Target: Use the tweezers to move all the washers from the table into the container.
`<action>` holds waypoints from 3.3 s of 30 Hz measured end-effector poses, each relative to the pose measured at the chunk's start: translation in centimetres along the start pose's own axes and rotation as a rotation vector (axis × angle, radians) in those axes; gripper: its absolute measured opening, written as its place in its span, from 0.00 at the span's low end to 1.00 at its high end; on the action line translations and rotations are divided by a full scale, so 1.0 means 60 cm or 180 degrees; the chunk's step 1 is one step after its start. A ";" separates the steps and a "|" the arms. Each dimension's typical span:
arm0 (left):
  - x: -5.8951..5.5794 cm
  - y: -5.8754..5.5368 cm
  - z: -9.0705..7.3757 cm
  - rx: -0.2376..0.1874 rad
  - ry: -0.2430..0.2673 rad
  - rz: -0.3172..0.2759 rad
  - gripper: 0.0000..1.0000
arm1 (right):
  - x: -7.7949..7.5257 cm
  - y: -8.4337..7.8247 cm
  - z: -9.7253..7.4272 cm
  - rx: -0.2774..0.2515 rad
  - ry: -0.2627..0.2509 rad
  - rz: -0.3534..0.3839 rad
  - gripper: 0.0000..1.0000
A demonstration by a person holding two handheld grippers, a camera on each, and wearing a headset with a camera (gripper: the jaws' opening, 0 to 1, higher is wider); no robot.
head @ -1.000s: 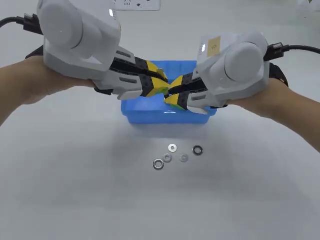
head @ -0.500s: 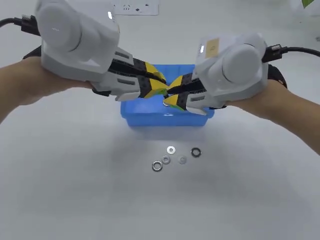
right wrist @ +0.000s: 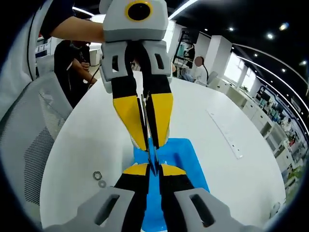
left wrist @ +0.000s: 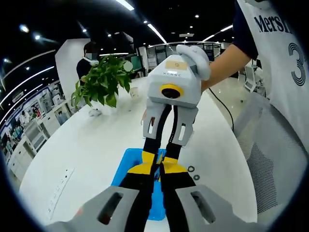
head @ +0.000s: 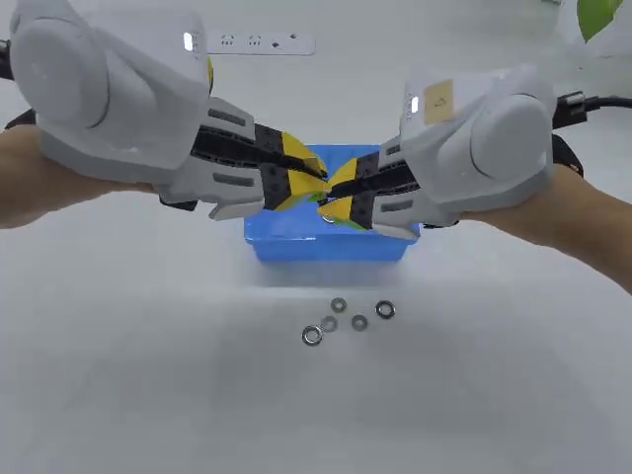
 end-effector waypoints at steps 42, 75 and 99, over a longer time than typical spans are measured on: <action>-0.167 -0.051 -0.040 0.0028 -0.0006 -0.0305 0.08 | 0.184 0.006 -0.010 -0.0117 0.0340 0.0269 0.09; -0.149 -0.078 -0.017 0.0109 -0.0084 -0.0289 0.08 | 0.177 -0.012 0.024 -0.0090 0.0394 0.0244 0.10; -0.132 -0.102 0.004 0.0181 -0.0092 -0.0434 0.09 | 0.169 -0.037 0.043 -0.0005 0.0425 0.0424 0.11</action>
Point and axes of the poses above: the centre of the closed fingertips' face, and the gripper's own axes: z roughly forward along the fingers, x roughly to its left, y roughly out of its top, the point moved 9 cm from there along -z, roughly backward along the fingers, and after that the axes turned 6 degrees about -z, right-handed, at the moved point
